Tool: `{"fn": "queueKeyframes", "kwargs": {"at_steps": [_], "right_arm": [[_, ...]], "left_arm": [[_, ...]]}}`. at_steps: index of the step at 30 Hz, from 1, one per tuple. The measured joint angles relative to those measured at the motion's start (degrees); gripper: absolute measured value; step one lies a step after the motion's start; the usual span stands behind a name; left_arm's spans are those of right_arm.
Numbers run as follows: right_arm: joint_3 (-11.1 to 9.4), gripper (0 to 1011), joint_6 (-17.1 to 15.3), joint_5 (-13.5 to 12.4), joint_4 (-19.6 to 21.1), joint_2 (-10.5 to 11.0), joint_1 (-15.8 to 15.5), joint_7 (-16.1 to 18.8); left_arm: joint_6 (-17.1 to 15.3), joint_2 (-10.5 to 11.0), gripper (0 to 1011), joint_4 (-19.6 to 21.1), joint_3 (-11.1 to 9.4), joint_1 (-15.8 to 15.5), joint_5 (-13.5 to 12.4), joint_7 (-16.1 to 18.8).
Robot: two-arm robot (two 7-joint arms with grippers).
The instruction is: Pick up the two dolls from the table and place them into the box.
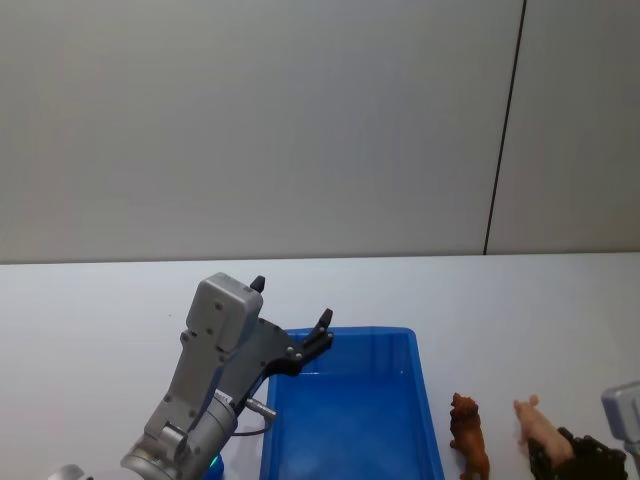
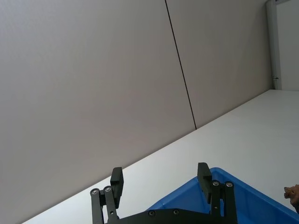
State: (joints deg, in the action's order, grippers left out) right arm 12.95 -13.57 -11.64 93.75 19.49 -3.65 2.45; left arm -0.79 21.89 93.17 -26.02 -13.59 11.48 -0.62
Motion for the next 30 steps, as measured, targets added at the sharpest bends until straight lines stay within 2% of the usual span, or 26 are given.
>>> {"fn": "queueKeyframes", "kwargs": {"at_steps": [9, 14, 21, 25, 30], "right_arm": [[0.0, 383, 2.0, 1.7, 3.8, 0.2, -0.5, -0.2], [0.0, 383, 3.0, 2.3, 6.2, 0.2, -0.3, 0.9], [0.5, 382, 3.5, 2.5, 9.2, -0.7, 1.3, 4.4], [0.8, 383, 3.4, 2.5, 9.6, -1.4, 2.3, 5.9], [1.7, 382, 2.1, 2.4, 9.4, -3.3, 4.8, 9.7]], "left_arm": [[0.0, 0.0, 1002, 0.0, 0.0, 0.0, 0.0, 0.0], [0.0, 0.0, 1002, 0.0, 0.0, 0.0, 0.0, 0.0], [0.0, 0.0, 1002, 0.0, 0.0, 0.0, 0.0, 0.0], [0.0, 0.0, 1002, 0.0, 0.0, 0.0, 0.0, 0.0], [0.0, 0.0, 1002, 0.0, 0.0, 0.0, 0.0, 0.0]]}}
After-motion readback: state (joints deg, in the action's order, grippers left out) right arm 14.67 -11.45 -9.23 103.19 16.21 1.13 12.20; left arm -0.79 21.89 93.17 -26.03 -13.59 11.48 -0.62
